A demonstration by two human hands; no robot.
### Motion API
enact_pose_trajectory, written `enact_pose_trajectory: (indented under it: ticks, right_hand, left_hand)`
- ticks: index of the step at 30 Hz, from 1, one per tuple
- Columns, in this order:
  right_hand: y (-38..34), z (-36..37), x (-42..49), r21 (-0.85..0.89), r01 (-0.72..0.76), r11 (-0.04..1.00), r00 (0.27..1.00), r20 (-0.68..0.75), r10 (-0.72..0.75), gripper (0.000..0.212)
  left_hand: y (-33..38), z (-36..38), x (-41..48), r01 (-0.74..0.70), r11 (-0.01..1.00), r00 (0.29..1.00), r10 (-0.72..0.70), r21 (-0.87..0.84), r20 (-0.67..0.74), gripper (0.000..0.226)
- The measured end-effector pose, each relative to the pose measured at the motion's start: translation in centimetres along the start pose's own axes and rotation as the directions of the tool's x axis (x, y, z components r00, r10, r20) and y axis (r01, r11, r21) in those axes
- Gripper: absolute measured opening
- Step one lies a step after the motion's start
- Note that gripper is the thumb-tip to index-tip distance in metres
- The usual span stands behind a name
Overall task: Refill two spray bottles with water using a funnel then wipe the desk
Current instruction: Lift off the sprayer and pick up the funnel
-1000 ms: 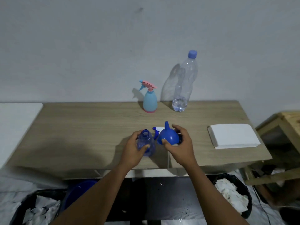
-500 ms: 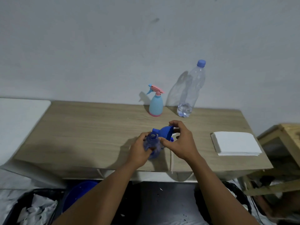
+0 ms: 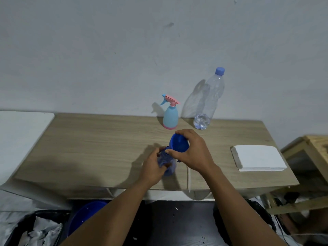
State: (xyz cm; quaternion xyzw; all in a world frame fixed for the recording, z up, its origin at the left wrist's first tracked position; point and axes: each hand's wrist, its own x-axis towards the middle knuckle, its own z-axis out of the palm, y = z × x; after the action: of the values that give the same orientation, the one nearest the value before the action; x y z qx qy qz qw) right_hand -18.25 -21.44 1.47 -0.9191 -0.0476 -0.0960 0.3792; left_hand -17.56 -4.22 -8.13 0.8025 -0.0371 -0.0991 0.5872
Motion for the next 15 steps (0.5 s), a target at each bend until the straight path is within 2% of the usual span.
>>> enact_pose_trajectory:
  ticks: [5,9,15]
  right_hand:
    - [-1.1,0.7,1.0,-0.129,0.024,0.991,0.996,0.084,-0.013,0.082]
    - [-1.9,1.7,1.8,-0.283,0.063,0.957,0.983,0.184,-0.01,0.087]
    - [-2.3,2.5,1.5,-0.291,0.013,0.957,0.988,0.152,0.032,0.091]
  left_hand:
    - [0.2,0.1,-0.1,0.024,0.996,1.0,-0.022,0.086,-0.014,0.035]
    - [0.0,0.0,0.0,0.018,0.993,0.999,-0.015,0.12,-0.03,0.043]
    - [-0.3,0.1,0.1,-0.01,0.993,1.0,0.013,0.119,-0.023,0.047]
